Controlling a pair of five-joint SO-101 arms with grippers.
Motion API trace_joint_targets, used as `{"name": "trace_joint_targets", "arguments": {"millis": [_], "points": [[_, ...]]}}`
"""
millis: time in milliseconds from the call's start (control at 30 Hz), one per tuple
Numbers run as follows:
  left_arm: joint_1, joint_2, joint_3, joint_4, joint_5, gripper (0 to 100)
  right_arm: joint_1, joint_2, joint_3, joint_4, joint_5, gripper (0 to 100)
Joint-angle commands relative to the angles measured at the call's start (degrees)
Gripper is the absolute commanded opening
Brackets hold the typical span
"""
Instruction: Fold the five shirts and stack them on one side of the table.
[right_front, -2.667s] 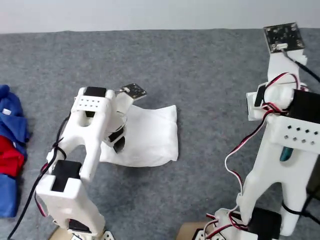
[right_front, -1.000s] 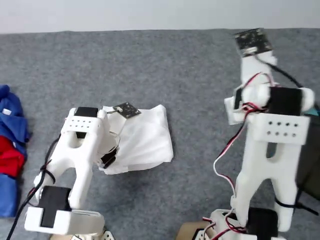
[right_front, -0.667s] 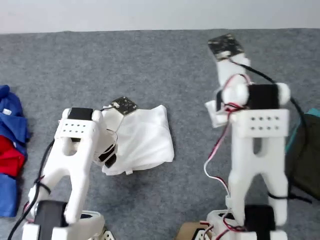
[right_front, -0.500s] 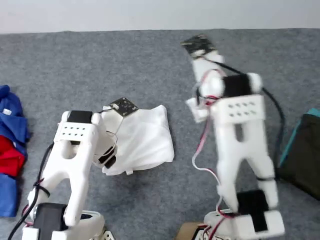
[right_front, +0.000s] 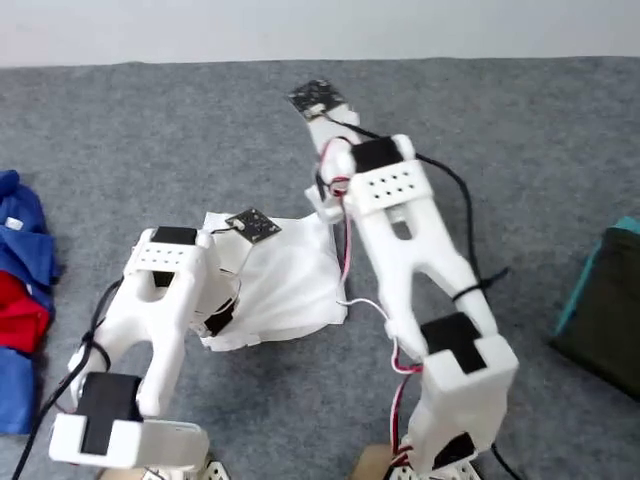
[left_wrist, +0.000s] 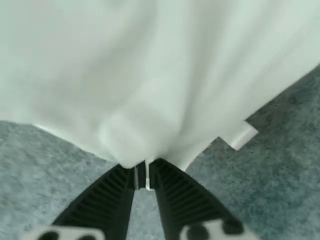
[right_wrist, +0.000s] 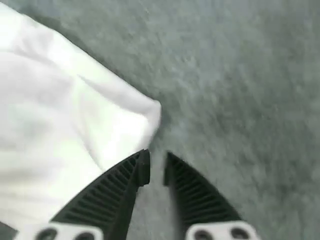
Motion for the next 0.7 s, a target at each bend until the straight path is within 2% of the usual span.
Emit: {"name": "trace_joint_targets", "arguments": {"millis": [0,167,433,667], "points": [[-0.26,1.23,-0.48,-1.76,-0.26,1,-1.54,2.42,-8.18,1.1,0.97,2.4],[-0.18,1.93,-0.48,-2.73,-0.26,1,-4.26,6.29,-12.66,3.38,0.88,2.4],[-0.18,1.93,-0.48,-3.08,-0.18,1,-4.7,12.97,-12.75,4.88,1.14,2.4],[-0.18,1.93,-0.48,-3.08,-0.18,1,0.31,20.97,-13.1,-1.71,5.27,2.4]]}}
